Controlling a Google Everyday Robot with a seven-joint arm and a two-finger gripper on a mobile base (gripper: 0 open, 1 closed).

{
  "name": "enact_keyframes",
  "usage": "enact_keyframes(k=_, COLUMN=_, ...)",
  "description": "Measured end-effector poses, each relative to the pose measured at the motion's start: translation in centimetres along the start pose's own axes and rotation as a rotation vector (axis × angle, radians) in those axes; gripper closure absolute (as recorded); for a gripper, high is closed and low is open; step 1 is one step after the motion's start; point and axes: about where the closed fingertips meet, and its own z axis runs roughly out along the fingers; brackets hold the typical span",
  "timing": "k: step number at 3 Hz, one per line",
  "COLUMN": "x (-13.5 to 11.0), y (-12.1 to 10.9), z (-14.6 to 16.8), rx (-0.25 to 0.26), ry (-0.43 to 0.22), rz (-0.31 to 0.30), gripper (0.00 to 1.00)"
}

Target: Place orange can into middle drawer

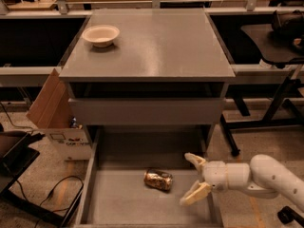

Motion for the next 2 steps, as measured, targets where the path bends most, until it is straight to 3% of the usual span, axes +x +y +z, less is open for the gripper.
enact_keyframes(k=1, x=-3.1, y=3.7, z=-3.5, rx=0.019, ry=0.148, rz=-0.045, gripper=0.0)
enact_keyframes(k=2, x=-9.6, y=4.1, z=-7.0, rx=0.088, ry=0.287, rz=-0.168, gripper=0.0)
